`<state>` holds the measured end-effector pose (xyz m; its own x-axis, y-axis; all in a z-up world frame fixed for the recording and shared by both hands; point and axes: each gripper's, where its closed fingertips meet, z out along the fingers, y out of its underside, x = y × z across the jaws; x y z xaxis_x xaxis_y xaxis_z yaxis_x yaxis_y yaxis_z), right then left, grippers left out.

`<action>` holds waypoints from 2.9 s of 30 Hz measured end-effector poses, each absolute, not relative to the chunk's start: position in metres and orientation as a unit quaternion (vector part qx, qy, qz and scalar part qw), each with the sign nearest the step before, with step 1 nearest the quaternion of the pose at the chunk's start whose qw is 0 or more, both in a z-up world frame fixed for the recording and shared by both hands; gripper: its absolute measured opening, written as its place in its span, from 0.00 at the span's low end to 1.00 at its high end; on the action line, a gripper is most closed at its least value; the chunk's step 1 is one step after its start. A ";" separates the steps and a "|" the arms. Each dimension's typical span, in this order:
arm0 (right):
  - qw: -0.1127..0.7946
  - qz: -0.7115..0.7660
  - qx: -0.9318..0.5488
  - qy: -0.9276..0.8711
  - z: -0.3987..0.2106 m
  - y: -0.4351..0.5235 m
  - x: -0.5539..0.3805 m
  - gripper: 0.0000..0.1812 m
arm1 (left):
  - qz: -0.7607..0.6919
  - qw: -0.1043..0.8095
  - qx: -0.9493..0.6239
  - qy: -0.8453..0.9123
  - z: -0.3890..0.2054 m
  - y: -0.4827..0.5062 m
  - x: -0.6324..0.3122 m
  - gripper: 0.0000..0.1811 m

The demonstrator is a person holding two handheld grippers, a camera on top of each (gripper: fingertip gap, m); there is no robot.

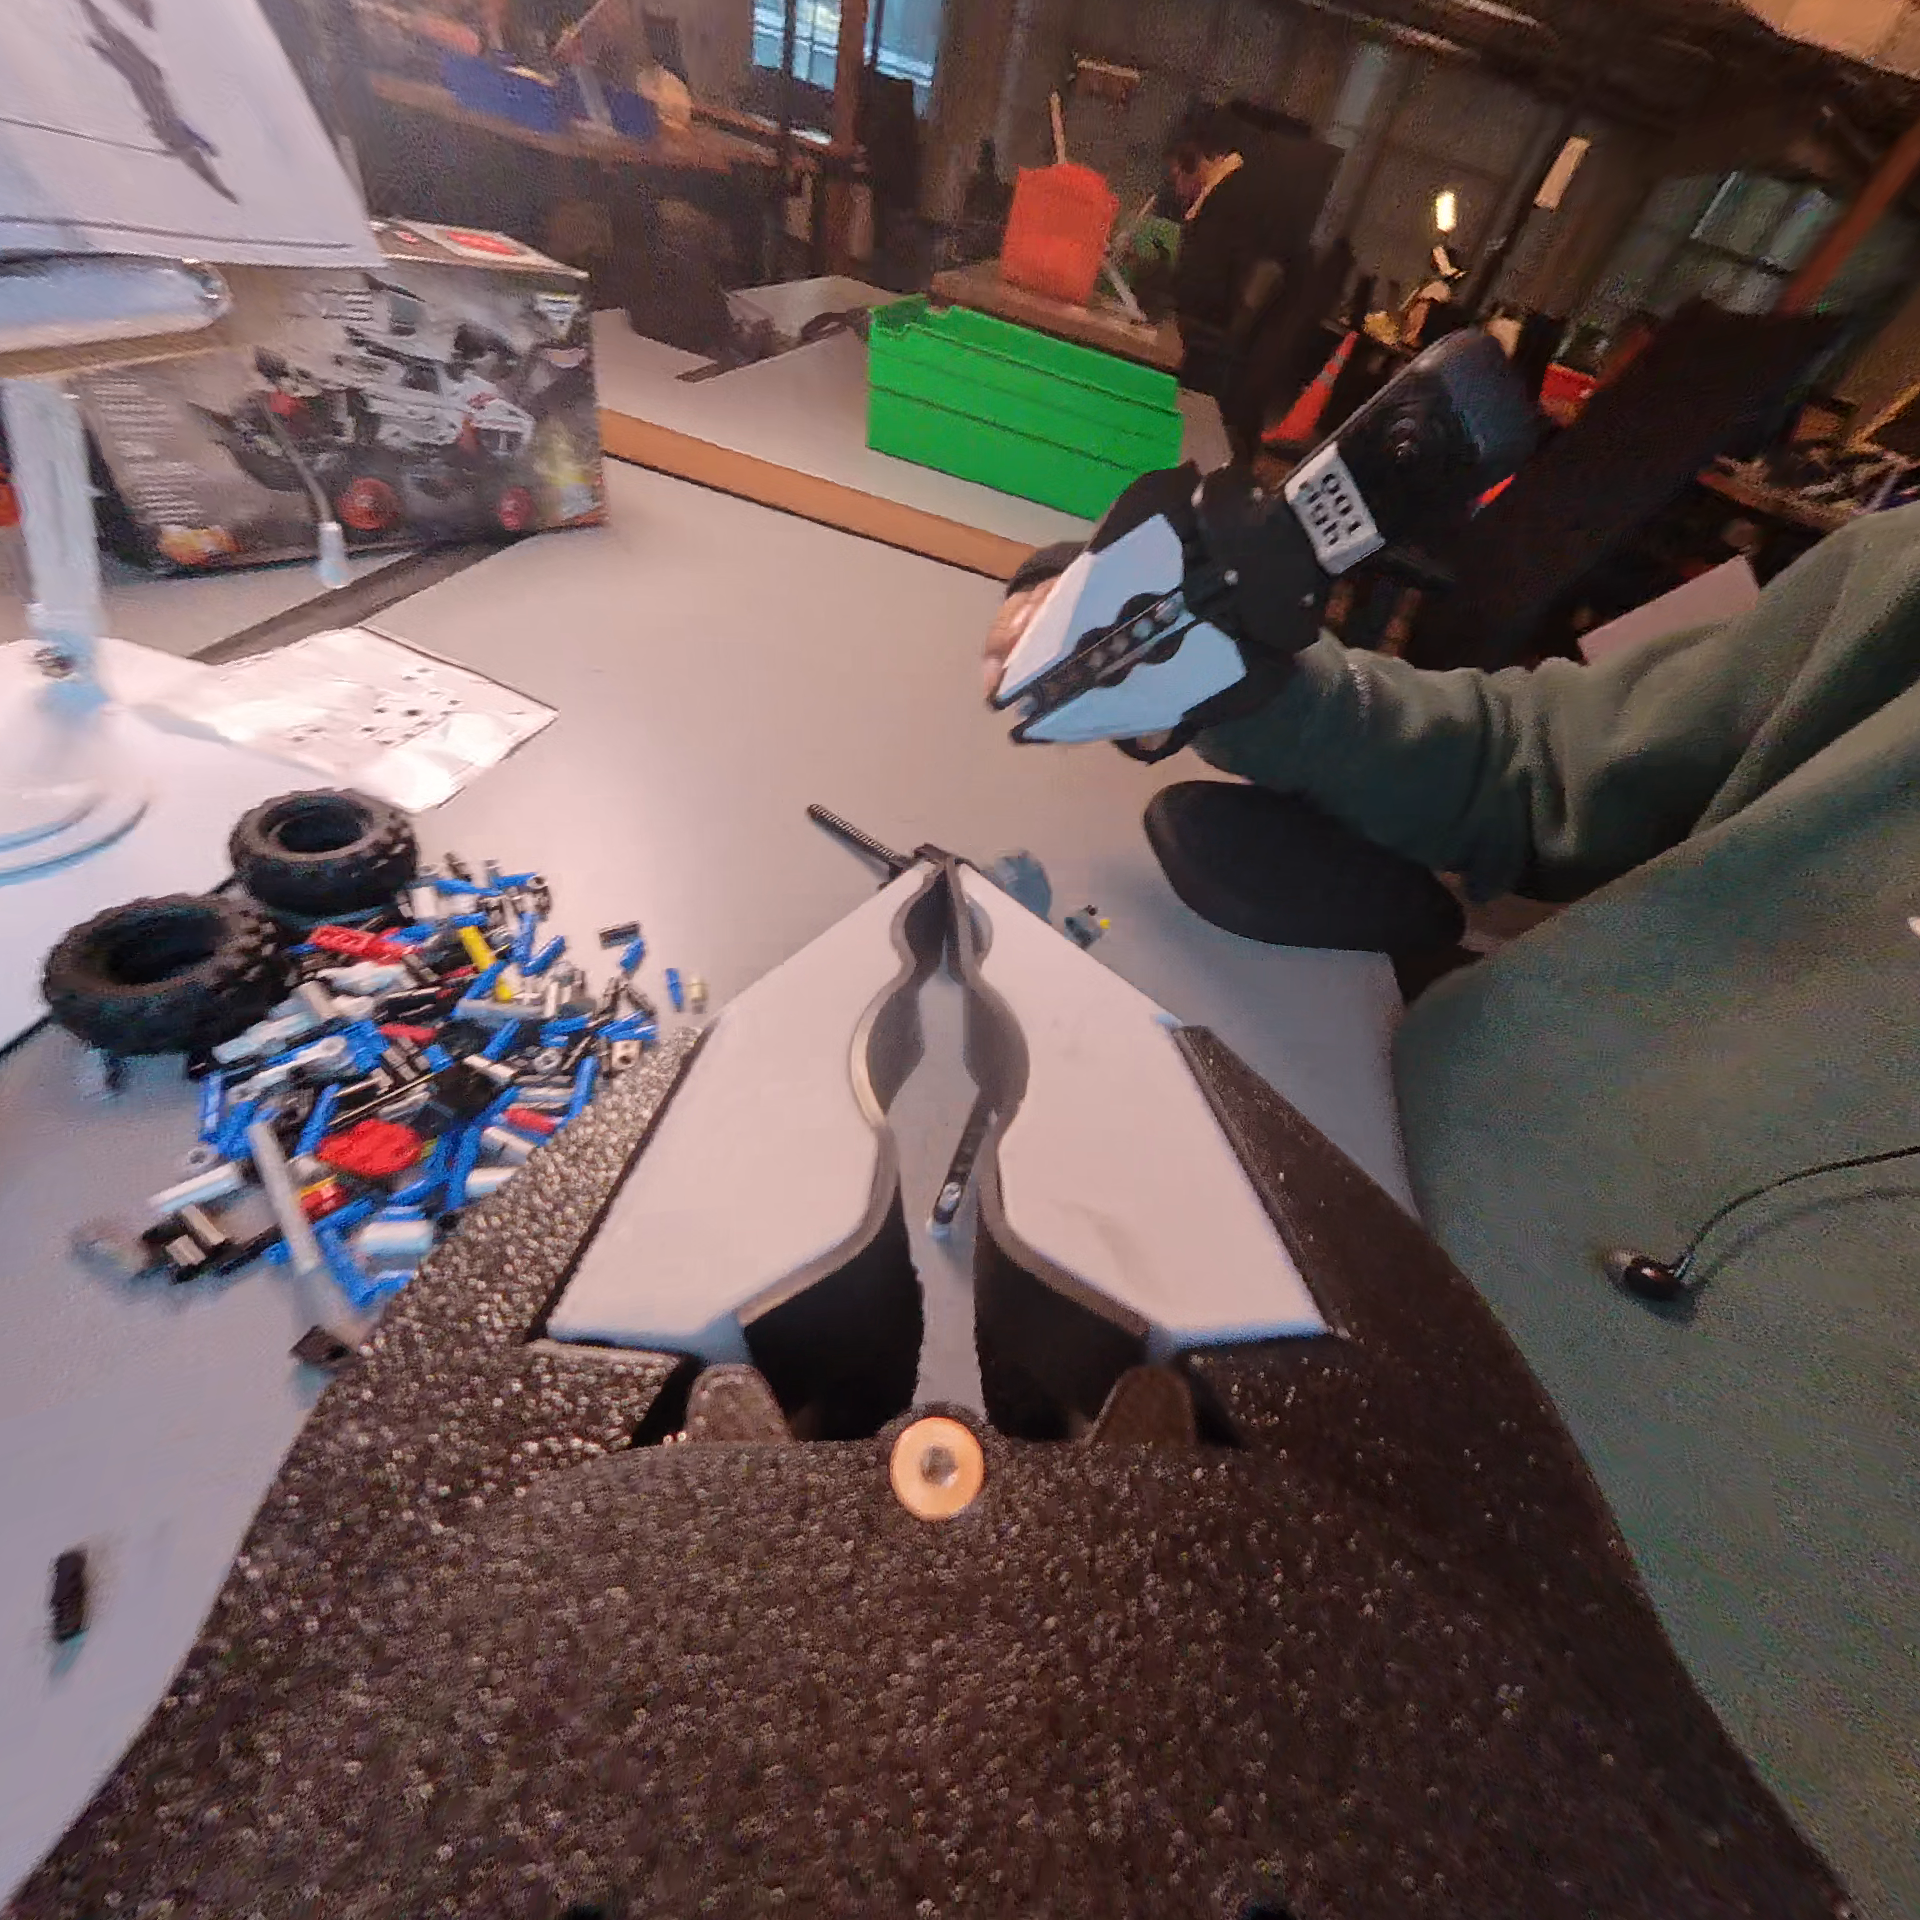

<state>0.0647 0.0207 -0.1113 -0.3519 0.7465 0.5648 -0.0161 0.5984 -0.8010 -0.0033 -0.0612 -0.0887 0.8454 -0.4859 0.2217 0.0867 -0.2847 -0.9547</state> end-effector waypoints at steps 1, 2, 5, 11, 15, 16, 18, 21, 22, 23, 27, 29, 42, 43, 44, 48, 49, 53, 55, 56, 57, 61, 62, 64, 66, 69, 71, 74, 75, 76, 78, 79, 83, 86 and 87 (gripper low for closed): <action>0.516 0.373 -0.241 -0.733 -0.110 0.016 0.065 0.03 | -0.226 0.581 -0.771 0.131 -0.093 -0.060 -0.008 0.00; 0.518 0.372 -0.229 -0.735 -0.110 0.006 0.062 0.03 | -0.207 0.579 -0.777 0.135 -0.098 -0.054 -0.009 0.00; 0.534 0.353 -0.205 -0.740 -0.111 -0.003 0.052 0.03 | -0.191 0.546 -0.802 0.149 -0.120 -0.040 -0.002 0.00; 0.566 0.339 -0.175 -0.731 -0.111 -0.009 0.056 0.03 | -0.285 0.539 -0.779 0.148 -0.127 -0.036 0.038 0.10; 0.591 0.309 -0.137 -0.732 -0.112 -0.019 0.056 0.03 | -0.350 0.542 -0.752 0.136 -0.117 -0.033 0.060 0.12; 0.594 0.303 -0.128 -0.734 -0.113 -0.022 0.056 0.03 | -0.355 0.544 -0.748 0.135 -0.115 -0.033 0.062 0.12; 0.604 0.290 -0.113 -0.734 -0.113 -0.026 0.057 0.03 | -0.369 0.546 -0.740 0.134 -0.110 -0.033 0.067 0.11; 0.607 0.289 -0.106 -0.732 -0.111 -0.031 0.057 0.03 | -0.363 0.543 -0.744 0.141 -0.111 -0.032 0.070 0.06; 0.610 0.285 -0.102 -0.733 -0.111 -0.032 0.057 0.03 | -0.363 0.545 -0.742 0.143 -0.110 -0.033 0.071 0.04; 0.611 0.282 -0.098 -0.733 -0.112 -0.034 0.057 0.03 | -0.364 0.544 -0.742 0.147 -0.109 -0.033 0.073 0.03; 0.617 0.280 -0.099 -0.729 -0.110 -0.035 0.056 0.03 | -0.356 0.545 -0.744 0.149 -0.108 -0.033 0.073 0.03; 0.623 0.269 -0.094 -0.728 -0.109 -0.035 0.055 0.03 | -0.352 0.547 -0.745 0.150 -0.108 -0.033 0.073 0.03; 0.601 0.286 -0.115 -0.737 -0.109 -0.037 0.056 0.03 | -0.319 0.536 -0.761 0.178 -0.107 -0.038 0.072 0.01; 0.600 0.287 -0.115 -0.738 -0.109 -0.037 0.057 0.03 | -0.319 0.535 -0.761 0.178 -0.108 -0.038 0.072 0.01; 0.599 0.288 -0.115 -0.739 -0.109 -0.037 0.057 0.03 | -0.320 0.534 -0.761 0.180 -0.108 -0.038 0.073 0.01; 0.596 0.295 -0.112 -0.739 -0.108 -0.038 0.062 0.03 | -0.312 0.534 -0.762 0.191 -0.106 -0.040 0.077 0.01; 0.594 0.297 -0.112 -0.740 -0.108 -0.038 0.062 0.03 | -0.313 0.534 -0.762 0.193 -0.106 -0.040 0.077 0.01; 0.591 0.300 -0.107 -0.741 -0.108 -0.038 0.065 0.03 | -0.310 0.532 -0.762 0.199 -0.106 -0.042 0.079 0.01; 0.592 0.296 -0.112 -0.741 -0.107 -0.034 0.067 0.03 | -0.305 0.539 -0.761 0.196 -0.103 -0.044 0.074 0.01; 0.605 0.264 -0.137 -0.739 -0.109 -0.010 0.066 0.03 | -0.301 0.561 -0.751 0.174 -0.093 -0.047 0.057 0.01; 0.602 0.280 -0.165 -0.729 -0.107 0.011 0.071 0.03 | -0.302 0.585 -0.738 0.145 -0.080 -0.055 0.032 0.01; 0.589 0.291 -0.138 -0.741 -0.111 -0.017 0.062 0.03 | -0.218 0.574 -0.778 0.133 -0.102 -0.040 0.001 0.01; 0.583 0.283 -0.138 -0.749 -0.116 -0.016 0.057 0.03 | -0.169 0.562 -0.800 0.126 -0.115 -0.030 -0.013 0.02; 0.575 0.284 -0.162 -0.750 -0.123 -0.004 0.052 0.04 | -0.110 0.536 -0.830 0.110 -0.136 -0.017 -0.037 0.02; 0.565 0.285 -0.179 -0.753 -0.131 0.001 0.051 0.04 | -0.035 0.505 -0.857 0.101 -0.163 -0.004 -0.065 0.02; 0.570 0.255 -0.177 -0.761 -0.142 0.005 0.048 0.04 | 0.004 0.474 -0.874 0.107 -0.190 0.010 -0.080 0.02; 0.572 0.248 -0.183 -0.760 -0.145 0.008 0.046 0.04 | 0.023 0.463 -0.879 0.113 -0.202 0.017 -0.087 0.02; 0.579 0.226 -0.191 -0.760 -0.149 0.015 0.042 0.04 | 0.039 0.471 -0.874 0.113 -0.205 0.021 -0.091 0.12; 0.583 0.215 -0.191 -0.759 -0.150 0.018 0.042 0.04 | 0.032 0.484 -0.868 0.109 -0.200 0.020 -0.089 0.15; 0.585 0.207 -0.192 -0.760 -0.152 0.020 0.041 0.04 | 0.014 0.500 -0.860 0.102 -0.193 0.020 -0.083 0.17; 0.589 0.206 -0.192 -0.758 -0.152 0.019 0.041 0.04 | -0.063 0.532 -0.839 0.100 -0.173 0.016 -0.058 0.20; 0.589 0.206 -0.193 -0.757 -0.152 0.018 0.041 0.04 | -0.109 0.545 -0.824 0.110 -0.161 0.011 -0.040 0.20; 0.583 0.227 -0.195 -0.755 -0.149 0.011 0.043 0.04 | -0.201 0.580 -0.763 0.201 -0.125 -0.020 0.034 0.17; 0.554 0.270 -0.202 -0.761 -0.148 -0.003 0.046 0.04 | -0.151 0.591 -0.741 0.281 -0.117 -0.034 0.066 0.14; 0.543 0.284 -0.207 -0.762 -0.147 -0.007 0.047 0.04 | -0.133 0.595 -0.733 0.300 -0.114 -0.037 0.074 0.13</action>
<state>0.0473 -0.0072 -0.1470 -0.3242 0.6242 0.7108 0.0066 0.7529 -0.6581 0.0741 -0.0370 -0.1137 0.7844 -0.5987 -0.1621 -0.2819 -0.1114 -0.9529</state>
